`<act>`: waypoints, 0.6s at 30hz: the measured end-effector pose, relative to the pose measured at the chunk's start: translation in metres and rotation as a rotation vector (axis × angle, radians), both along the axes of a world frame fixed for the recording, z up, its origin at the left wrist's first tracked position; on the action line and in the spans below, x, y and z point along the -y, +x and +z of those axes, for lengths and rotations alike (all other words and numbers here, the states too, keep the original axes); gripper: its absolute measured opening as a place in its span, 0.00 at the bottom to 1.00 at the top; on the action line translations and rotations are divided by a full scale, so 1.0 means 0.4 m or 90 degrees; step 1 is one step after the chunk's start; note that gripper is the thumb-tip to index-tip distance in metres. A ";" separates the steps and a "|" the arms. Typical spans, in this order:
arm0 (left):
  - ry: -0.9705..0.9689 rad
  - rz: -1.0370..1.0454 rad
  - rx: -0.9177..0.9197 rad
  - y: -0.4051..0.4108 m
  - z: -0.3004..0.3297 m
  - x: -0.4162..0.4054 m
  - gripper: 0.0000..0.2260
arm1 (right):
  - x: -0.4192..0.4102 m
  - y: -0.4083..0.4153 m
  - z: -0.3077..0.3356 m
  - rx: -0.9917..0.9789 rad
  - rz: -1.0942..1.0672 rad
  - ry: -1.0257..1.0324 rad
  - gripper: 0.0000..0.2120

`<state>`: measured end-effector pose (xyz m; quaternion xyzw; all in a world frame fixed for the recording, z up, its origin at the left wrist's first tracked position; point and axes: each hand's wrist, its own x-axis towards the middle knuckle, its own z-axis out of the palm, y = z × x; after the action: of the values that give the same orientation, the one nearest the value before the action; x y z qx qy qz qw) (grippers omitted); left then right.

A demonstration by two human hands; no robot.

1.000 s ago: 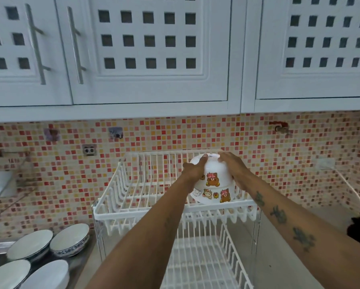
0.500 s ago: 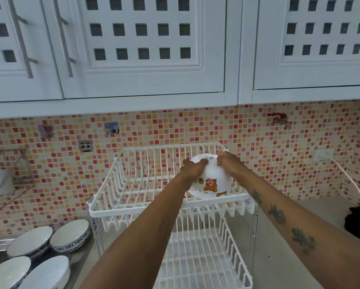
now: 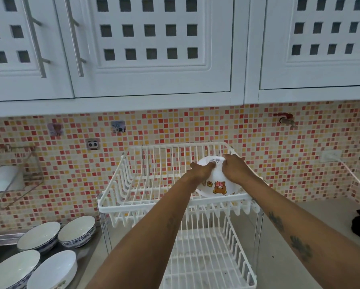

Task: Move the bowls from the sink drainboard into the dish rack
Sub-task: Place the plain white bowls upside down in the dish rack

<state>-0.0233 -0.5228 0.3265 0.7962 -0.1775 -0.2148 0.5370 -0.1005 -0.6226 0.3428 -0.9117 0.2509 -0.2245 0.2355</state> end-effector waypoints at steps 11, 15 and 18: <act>-0.102 -0.037 0.053 0.014 0.084 -0.173 0.38 | -0.086 -0.002 0.045 0.165 0.022 0.016 0.23; -0.205 0.046 0.149 0.046 0.136 -0.331 0.27 | -0.248 0.049 0.089 0.260 0.119 0.067 0.18; -0.272 0.134 0.166 0.081 0.160 -0.459 0.15 | -0.398 0.110 0.110 0.297 0.194 0.157 0.07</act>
<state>0.0093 -0.3394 0.3904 0.6997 -0.2027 -0.0115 0.6849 -0.0566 -0.4633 0.3866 -0.8272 0.0759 -0.3577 0.4267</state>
